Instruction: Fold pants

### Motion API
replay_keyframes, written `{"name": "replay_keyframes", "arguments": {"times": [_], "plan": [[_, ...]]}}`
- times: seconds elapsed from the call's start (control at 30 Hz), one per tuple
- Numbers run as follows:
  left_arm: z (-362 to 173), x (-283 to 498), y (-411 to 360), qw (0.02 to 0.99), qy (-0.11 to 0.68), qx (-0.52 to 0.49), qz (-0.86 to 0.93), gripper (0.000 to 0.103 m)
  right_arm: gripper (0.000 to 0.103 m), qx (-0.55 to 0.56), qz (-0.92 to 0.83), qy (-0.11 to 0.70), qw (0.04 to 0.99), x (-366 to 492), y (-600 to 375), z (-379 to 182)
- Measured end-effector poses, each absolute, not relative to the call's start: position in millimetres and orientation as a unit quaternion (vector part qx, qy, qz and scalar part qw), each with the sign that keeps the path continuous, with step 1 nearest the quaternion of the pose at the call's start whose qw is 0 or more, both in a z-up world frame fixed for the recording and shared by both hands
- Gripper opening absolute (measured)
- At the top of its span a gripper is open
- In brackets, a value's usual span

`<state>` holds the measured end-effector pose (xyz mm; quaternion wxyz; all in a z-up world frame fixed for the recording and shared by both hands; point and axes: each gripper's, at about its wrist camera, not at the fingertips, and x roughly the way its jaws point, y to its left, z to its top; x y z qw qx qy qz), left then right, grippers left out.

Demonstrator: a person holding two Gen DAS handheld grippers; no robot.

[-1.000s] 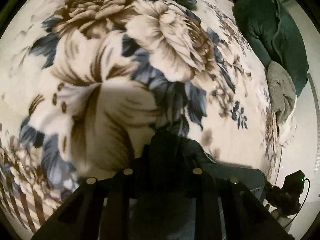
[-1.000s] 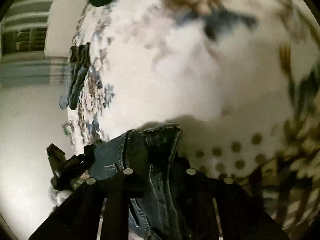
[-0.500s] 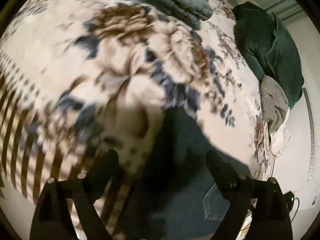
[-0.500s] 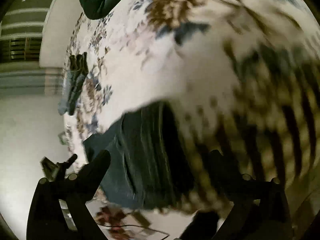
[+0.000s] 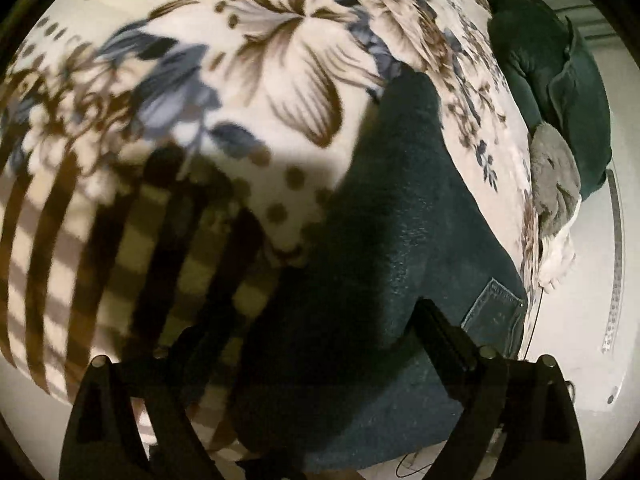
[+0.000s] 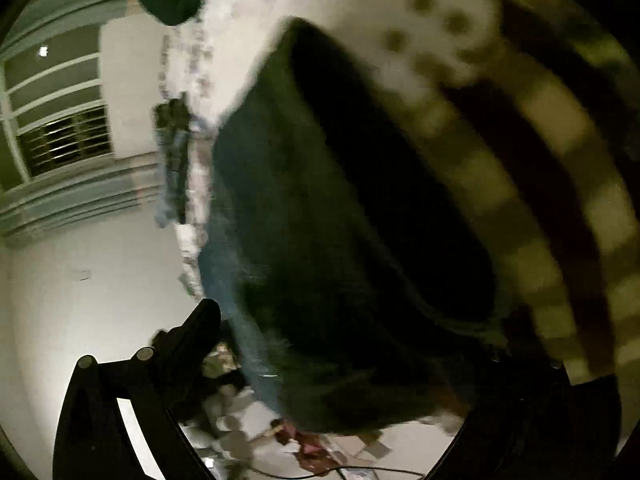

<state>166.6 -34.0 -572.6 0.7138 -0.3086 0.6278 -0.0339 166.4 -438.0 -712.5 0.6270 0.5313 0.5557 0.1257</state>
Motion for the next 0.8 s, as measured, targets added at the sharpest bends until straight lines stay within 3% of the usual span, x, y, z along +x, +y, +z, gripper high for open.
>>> {"name": "replay_keyframes", "arguments": {"times": [0.27,0.4,0.47,0.7,0.8], "plan": [[-580,173,-37,0.71,0.637,-0.297,-0.047,0.099,0.102,0.553,0.147,0.531,0.625,157,-440,-702],[-584,175,-40,0.709,0.64,-0.291,-0.056,0.102,0.102,0.506,0.128,0.6,0.606,166,-427,-727],[-586,177,-41,0.708,0.643,-0.287,-0.06,0.103,0.102,0.521,0.12,0.593,0.602,168,-424,-737],[-586,180,-39,0.701,0.647,-0.293,-0.065,0.103,0.102,0.548,0.181,0.513,0.636,177,-415,-677],[-587,180,-39,0.702,0.647,-0.289,-0.064,0.103,0.102,0.503,0.165,0.562,0.636,182,-403,-685]]}}
